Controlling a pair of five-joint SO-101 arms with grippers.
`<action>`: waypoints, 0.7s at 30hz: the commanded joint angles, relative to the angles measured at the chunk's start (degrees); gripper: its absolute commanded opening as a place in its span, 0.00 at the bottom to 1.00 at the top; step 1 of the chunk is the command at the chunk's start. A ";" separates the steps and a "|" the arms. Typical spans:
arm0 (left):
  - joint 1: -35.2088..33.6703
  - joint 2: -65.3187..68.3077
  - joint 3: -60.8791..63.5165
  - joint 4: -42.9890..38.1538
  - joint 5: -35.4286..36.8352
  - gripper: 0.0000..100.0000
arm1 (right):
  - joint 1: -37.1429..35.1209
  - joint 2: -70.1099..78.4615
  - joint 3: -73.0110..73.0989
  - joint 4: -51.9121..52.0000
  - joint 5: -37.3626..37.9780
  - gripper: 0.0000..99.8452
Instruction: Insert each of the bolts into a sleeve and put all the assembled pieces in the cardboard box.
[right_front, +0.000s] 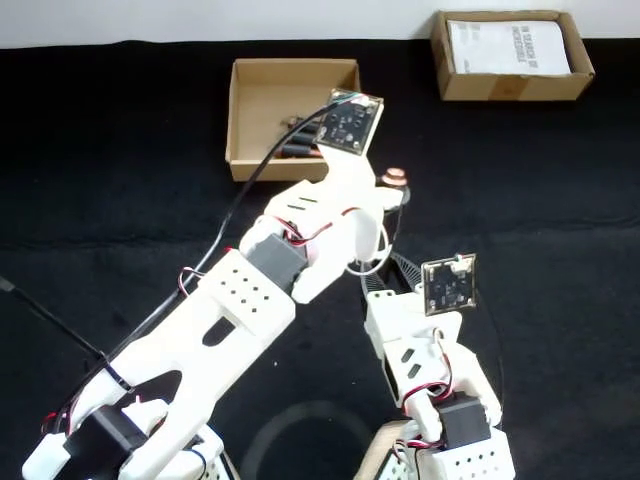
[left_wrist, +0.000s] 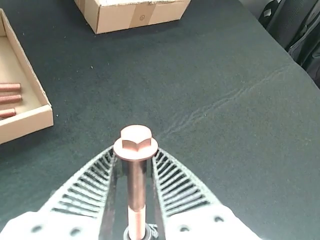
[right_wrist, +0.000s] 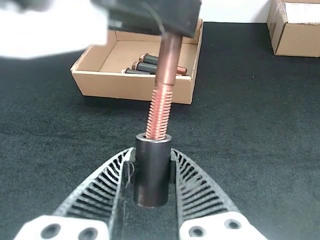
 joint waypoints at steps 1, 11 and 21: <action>0.92 -0.84 -0.40 -1.14 0.44 0.01 | -0.13 -0.31 -0.84 -1.19 -0.18 0.01; 3.82 -0.84 7.69 -1.05 2.29 0.01 | 5.49 -0.22 -0.40 -5.67 2.99 0.01; 3.91 -0.84 4.18 8.70 -1.14 0.12 | 5.67 0.04 -0.31 -5.67 3.69 0.01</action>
